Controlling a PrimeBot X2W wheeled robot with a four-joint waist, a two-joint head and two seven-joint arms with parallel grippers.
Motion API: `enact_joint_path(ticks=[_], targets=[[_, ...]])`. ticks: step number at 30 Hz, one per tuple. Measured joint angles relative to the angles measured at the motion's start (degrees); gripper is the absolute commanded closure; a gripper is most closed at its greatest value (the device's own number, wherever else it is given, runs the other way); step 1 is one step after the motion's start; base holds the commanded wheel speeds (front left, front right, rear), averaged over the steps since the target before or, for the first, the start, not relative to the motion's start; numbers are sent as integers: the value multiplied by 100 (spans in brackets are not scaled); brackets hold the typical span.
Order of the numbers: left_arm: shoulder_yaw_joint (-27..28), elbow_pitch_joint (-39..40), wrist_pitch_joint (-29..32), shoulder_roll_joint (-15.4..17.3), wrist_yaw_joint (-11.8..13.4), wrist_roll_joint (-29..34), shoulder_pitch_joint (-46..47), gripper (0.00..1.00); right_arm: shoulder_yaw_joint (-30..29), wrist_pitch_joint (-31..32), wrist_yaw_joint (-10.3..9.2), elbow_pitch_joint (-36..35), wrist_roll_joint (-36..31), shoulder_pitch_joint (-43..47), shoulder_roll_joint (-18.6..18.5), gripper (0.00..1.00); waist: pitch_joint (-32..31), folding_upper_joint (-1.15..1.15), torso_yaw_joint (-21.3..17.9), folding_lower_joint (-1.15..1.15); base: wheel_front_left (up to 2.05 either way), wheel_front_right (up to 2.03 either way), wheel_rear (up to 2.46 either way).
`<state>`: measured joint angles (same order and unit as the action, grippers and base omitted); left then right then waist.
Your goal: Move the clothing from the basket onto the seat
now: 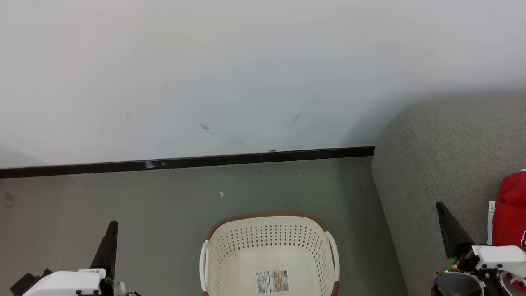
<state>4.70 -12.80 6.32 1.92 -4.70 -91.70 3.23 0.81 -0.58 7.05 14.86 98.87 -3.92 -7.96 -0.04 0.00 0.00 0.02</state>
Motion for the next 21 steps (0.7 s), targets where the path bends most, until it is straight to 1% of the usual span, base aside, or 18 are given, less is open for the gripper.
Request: enact_joint_path(ticks=[21], targets=[[0,-21,0,0,-2,-1,0,100,2,0,0,10,3,0,-3,100,0,0,0,0,0,0,0]])
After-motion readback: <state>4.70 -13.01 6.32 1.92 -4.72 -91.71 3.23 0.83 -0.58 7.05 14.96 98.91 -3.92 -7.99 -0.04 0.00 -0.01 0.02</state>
